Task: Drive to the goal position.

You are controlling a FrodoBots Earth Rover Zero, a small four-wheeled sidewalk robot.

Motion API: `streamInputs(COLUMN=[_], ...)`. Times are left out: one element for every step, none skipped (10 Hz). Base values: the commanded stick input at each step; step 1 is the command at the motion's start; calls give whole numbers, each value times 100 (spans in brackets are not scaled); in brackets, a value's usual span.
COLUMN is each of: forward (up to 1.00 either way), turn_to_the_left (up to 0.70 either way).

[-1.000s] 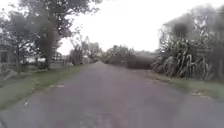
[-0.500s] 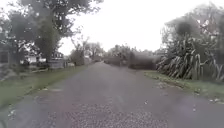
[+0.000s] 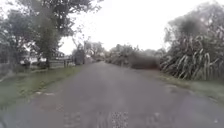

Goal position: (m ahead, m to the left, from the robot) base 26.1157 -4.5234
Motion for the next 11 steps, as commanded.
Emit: streamInputs(forward=[70, 70, 70, 70, 70, 70, 70, 70, 70, 70, 70], turn_to_the_left=[0, 0, 0, 0, 0, 0, 0, 0, 0, 0, 0])
